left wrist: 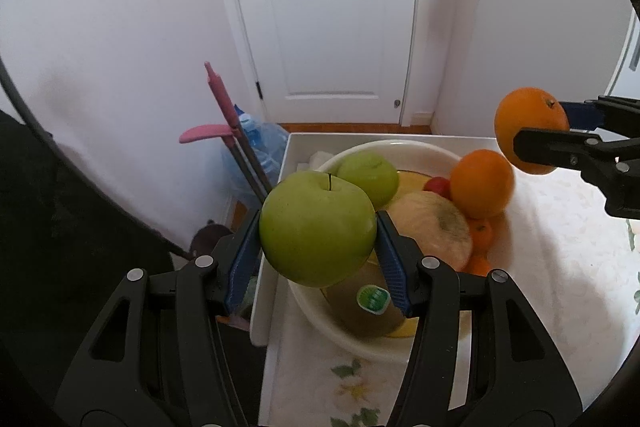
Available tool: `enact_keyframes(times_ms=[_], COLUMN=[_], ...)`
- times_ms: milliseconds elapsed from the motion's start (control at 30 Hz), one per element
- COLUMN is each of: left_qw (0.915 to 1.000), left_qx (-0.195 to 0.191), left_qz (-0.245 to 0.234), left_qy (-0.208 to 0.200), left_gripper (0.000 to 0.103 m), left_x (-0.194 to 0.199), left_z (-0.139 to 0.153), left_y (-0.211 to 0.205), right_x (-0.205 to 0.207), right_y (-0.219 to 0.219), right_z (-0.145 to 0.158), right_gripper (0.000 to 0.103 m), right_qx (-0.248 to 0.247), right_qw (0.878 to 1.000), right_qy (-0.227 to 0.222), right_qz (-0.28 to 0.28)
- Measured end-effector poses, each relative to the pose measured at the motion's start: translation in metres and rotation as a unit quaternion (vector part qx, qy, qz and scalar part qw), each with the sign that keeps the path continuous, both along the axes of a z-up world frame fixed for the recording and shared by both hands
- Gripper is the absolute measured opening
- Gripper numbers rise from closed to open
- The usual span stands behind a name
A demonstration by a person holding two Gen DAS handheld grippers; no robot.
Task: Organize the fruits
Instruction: 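Carry the green apple into the duck bowl and open the left gripper while the right carries the orange, then lower the orange onto the fruit pile in the bowl and open the right gripper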
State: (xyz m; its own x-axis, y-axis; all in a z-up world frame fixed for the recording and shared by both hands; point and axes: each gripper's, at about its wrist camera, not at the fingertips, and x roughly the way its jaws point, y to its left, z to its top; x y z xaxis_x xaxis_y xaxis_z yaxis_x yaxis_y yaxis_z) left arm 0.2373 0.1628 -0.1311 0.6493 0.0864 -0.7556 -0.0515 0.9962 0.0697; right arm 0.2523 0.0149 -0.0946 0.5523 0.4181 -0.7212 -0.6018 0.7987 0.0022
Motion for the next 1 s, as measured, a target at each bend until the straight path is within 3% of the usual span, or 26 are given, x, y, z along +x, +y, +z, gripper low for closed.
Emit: enact_keyframes(times_ms=[600, 633, 733, 767, 1000], left_qw=[0.9981, 0.9979, 0.9986, 0.9987, 0.9990], left_qx=[-0.051, -0.053, -0.046, -0.044, -0.038], left_qz=[-0.020, -0.022, -0.025, -0.025, -0.018], left_qy=[0.030, 0.029, 0.007, -0.003, -0.016], left_gripper=[0.060, 0.062, 0.098, 0.103, 0.103], left_x=[0.015, 0.014, 0.011, 0.009, 0.001], left_z=[-0.033, -0.033, -0.025, -0.022, -0.009], left_y=[0.020, 0.020, 0.018, 0.017, 0.020], right_x=[0.023, 0.024, 0.024, 0.025, 0.026], right_y=[0.024, 0.026, 0.026, 0.026, 0.028], right_z=[-0.014, -0.014, -0.014, -0.014, -0.012], right_gripper=[0.055, 0.055, 0.055, 0.055, 0.055], right_qx=[-0.004, -0.004, -0.004, -0.004, -0.002], right_qw=[1.000, 1.000, 1.000, 1.000, 1.000], right_qy=[0.009, 0.009, 0.009, 0.009, 0.013], right_qz=[-0.002, -0.002, 0.000, 0.000, 0.003])
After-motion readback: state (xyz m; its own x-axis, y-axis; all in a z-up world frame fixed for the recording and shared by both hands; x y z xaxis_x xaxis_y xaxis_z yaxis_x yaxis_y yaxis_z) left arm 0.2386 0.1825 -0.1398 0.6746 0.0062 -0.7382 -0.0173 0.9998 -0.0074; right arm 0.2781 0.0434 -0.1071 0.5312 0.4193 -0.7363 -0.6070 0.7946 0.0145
